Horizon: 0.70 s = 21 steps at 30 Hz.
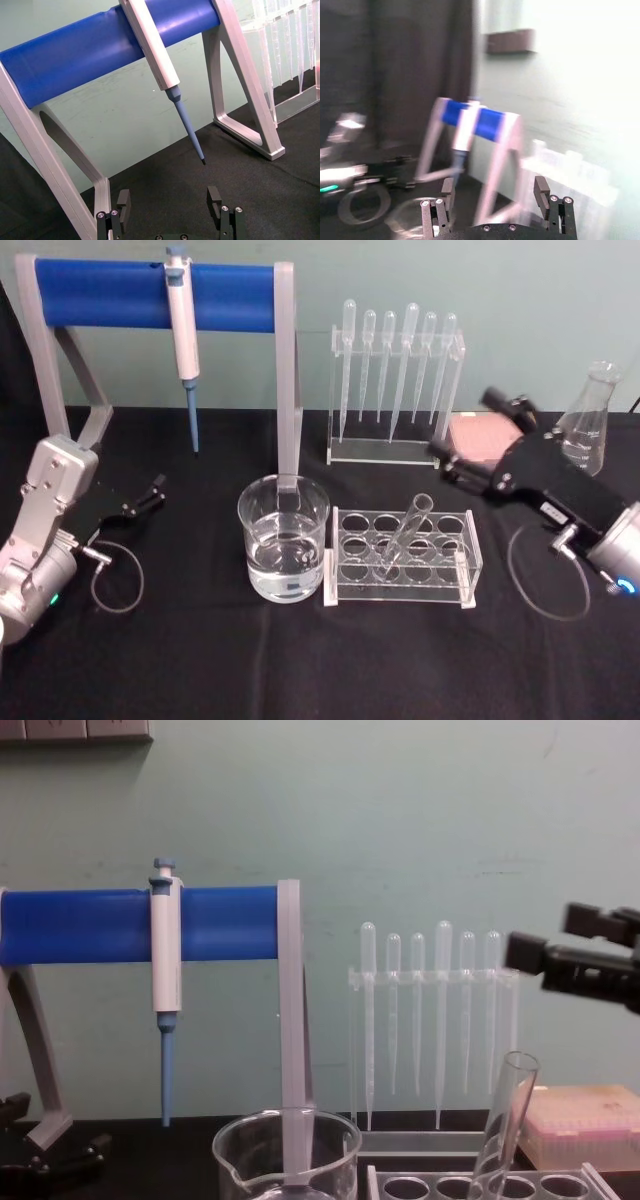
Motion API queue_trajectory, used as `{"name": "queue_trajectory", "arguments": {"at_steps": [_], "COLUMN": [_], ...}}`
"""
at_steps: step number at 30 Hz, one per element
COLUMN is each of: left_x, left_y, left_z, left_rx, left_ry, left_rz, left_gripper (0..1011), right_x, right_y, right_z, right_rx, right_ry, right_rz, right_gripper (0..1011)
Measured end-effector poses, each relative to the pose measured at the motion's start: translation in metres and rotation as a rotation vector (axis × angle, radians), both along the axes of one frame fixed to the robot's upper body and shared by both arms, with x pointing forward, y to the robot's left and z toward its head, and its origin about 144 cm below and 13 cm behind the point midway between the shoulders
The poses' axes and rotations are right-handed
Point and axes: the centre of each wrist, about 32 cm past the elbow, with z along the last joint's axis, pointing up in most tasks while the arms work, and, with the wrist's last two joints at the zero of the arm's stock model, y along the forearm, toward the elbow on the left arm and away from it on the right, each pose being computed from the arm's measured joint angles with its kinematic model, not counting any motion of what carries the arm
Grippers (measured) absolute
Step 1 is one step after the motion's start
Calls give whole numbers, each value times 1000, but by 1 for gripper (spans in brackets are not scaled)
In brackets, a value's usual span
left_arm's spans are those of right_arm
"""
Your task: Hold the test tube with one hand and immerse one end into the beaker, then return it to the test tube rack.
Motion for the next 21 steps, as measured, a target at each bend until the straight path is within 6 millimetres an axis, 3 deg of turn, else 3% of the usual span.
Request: {"name": "queue_trajectory", "arguments": {"at_steps": [10, 21], "left_x": [0, 0], "left_y": [0, 0], "left_z": [0, 0], "left_rx": [0, 0], "left_ry": [0, 0], "left_rz": [0, 0], "left_gripper": [1000, 1000], "right_x": [-17, -12], "right_y": [10, 12], "right_z": [-24, -50], "right_rx": [47, 48], "right_ry": [118, 178], "right_rz": [-435, -510], "right_gripper": [1003, 1003]}}
